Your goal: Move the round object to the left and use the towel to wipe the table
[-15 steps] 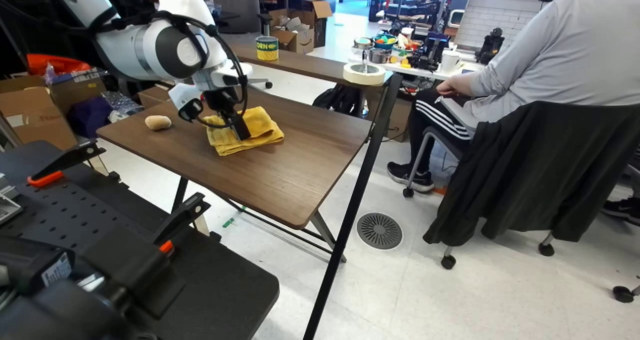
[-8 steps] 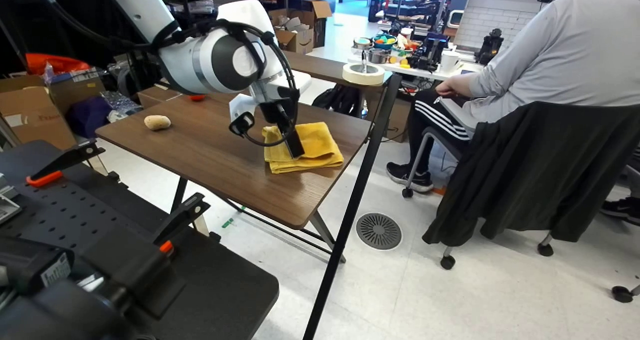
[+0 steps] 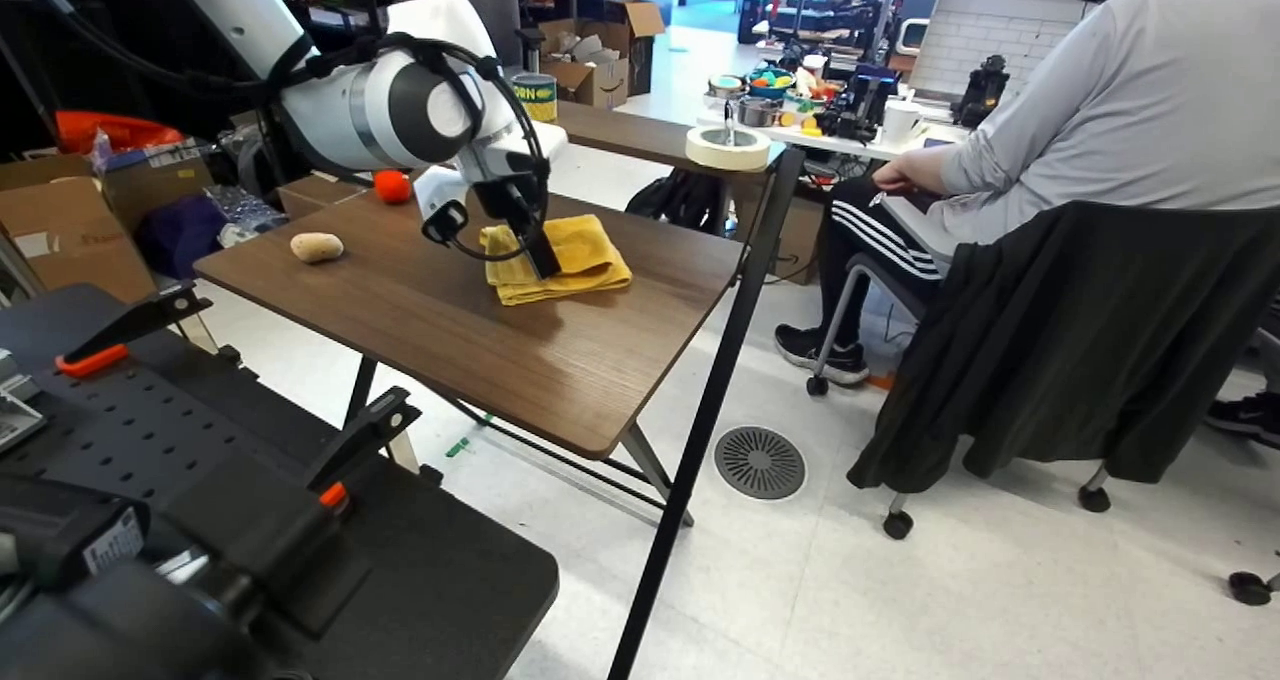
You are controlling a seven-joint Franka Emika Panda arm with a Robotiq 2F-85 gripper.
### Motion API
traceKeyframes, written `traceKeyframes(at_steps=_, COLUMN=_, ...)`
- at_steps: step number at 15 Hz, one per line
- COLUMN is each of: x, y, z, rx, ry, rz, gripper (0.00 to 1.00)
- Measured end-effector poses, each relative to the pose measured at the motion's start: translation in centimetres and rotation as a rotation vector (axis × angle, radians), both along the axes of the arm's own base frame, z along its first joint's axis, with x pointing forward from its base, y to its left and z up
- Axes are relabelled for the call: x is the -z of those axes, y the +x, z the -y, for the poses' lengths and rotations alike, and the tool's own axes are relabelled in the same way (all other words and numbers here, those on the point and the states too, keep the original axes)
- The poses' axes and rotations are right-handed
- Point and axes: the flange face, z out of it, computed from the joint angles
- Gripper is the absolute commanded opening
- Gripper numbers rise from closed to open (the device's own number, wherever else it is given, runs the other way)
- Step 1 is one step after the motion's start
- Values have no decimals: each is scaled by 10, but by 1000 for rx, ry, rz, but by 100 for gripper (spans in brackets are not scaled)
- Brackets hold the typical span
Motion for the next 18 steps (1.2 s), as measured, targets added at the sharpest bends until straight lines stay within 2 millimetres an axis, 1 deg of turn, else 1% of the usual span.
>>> traceKeyframes(at_steps=1, x=-2, y=5, z=-25, rx=-26, ry=4, rz=17, gripper=100)
traceKeyframes(at_steps=2, x=-4, y=12, z=-45, rx=-42, ry=8, rz=27, gripper=100)
traceKeyframes(at_steps=3, x=-6, y=18, z=-59, rx=-55, ry=12, rz=26, gripper=100)
traceKeyframes(at_steps=5, x=-7, y=31, z=-75, rx=-85, ry=55, rz=-29, gripper=100)
traceKeyframes(at_steps=6, x=-9, y=38, z=-78, rx=-108, ry=92, rz=-64, gripper=100)
traceKeyframes(at_steps=8, x=-8, y=48, z=-73, rx=-155, ry=154, rz=-138, gripper=100)
traceKeyframes(at_steps=10, x=-1, y=53, z=-68, rx=-198, ry=198, rz=-226, gripper=100)
traceKeyframes(at_steps=12, x=0, y=57, z=-67, rx=-225, ry=216, rz=-311, gripper=100)
traceKeyframes(at_steps=15, x=2, y=61, z=-78, rx=-246, ry=223, rz=-408, gripper=100)
traceKeyframes(at_steps=18, x=2, y=66, z=-89, rx=-258, ry=223, rz=-452, gripper=100)
